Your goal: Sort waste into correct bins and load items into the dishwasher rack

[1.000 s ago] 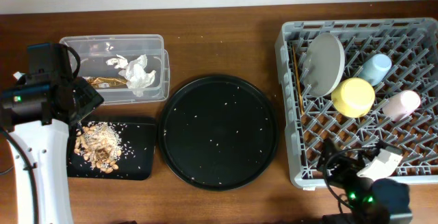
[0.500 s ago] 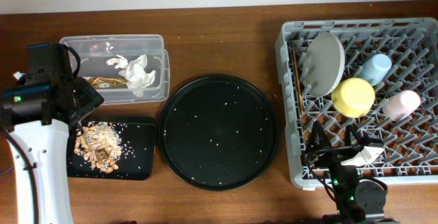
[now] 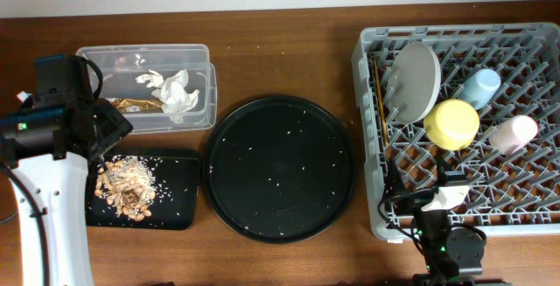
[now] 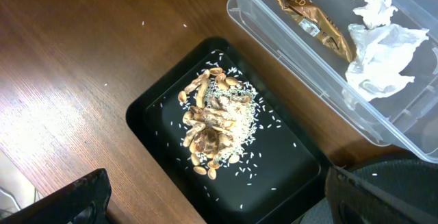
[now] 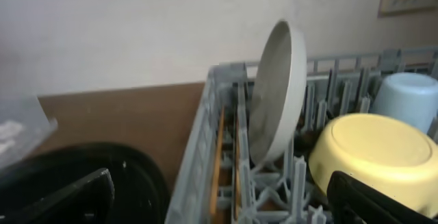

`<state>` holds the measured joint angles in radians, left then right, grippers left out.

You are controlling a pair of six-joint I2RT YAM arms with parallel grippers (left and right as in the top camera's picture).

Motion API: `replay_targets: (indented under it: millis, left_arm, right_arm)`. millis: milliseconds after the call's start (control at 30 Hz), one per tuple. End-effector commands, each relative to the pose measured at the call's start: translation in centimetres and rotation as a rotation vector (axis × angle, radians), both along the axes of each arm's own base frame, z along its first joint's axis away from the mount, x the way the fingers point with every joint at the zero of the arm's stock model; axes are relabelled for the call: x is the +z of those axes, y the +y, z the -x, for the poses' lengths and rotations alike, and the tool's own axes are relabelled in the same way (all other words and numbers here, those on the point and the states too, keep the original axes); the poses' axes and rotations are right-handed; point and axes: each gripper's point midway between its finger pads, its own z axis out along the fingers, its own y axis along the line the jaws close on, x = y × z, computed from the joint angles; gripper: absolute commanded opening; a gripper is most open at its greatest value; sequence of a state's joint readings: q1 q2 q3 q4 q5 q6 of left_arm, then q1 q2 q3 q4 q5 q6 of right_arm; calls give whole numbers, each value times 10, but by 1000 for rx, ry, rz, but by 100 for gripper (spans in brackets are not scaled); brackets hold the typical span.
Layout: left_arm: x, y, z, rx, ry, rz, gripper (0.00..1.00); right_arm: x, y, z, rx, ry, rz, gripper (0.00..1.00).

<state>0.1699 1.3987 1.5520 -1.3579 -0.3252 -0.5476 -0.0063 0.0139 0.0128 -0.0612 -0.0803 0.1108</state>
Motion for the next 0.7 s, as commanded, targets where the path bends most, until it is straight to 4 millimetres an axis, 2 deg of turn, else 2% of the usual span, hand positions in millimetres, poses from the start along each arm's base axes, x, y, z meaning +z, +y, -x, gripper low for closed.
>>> replay_targets:
  millis: [0, 100, 667]
  left_arm:
    - [5, 1, 1, 16, -21, -2, 100]
    - [5, 1, 1, 16, -21, -2, 100]
    - [5, 1, 1, 16, -21, -2, 100]
  right_arm:
    - [-4, -1, 0, 3, 1, 85, 98]
    - [-5, -4, 0, -12, 2, 138, 98]
    - [-4, -4, 0, -11, 1, 137, 98]
